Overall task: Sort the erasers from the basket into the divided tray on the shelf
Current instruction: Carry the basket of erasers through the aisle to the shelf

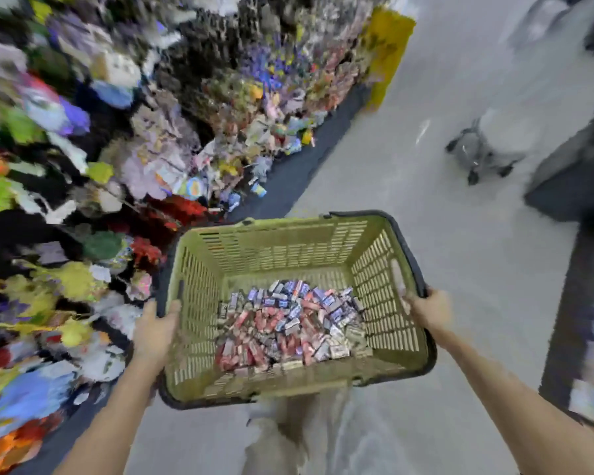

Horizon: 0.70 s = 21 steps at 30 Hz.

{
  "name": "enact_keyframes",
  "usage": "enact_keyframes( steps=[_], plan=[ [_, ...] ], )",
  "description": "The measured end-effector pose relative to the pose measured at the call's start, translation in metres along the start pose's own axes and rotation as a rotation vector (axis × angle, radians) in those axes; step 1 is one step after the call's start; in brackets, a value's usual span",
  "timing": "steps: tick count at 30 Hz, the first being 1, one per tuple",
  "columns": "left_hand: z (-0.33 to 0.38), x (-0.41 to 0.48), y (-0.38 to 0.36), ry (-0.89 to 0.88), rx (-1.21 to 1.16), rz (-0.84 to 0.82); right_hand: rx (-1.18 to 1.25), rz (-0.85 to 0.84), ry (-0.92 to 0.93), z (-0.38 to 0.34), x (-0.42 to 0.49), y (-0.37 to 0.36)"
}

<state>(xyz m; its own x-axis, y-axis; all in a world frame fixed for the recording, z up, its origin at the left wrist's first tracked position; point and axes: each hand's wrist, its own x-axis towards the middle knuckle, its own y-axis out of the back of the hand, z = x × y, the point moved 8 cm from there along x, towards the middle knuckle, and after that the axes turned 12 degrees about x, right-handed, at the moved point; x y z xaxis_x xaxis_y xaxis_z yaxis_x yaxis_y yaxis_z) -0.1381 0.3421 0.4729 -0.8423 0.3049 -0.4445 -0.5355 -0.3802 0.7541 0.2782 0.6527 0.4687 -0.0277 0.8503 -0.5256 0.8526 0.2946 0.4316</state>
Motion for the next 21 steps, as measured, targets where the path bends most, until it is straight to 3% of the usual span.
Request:
enact_keyframes(
  steps=[6,15,21],
  plan=[
    [0.199,0.036,-0.041,-0.276,0.032,-0.113,0.262,0.137,-0.072,-0.035,0.046,0.103],
    [0.438,0.082,-0.110,-0.428,0.043,-0.138,0.375,0.282,-0.005,-0.124,0.171,0.203],
    [0.594,0.143,-0.173,-0.481,-0.017,-0.237,0.388,0.370,-0.067,-0.177,0.278,0.252]
  ],
)
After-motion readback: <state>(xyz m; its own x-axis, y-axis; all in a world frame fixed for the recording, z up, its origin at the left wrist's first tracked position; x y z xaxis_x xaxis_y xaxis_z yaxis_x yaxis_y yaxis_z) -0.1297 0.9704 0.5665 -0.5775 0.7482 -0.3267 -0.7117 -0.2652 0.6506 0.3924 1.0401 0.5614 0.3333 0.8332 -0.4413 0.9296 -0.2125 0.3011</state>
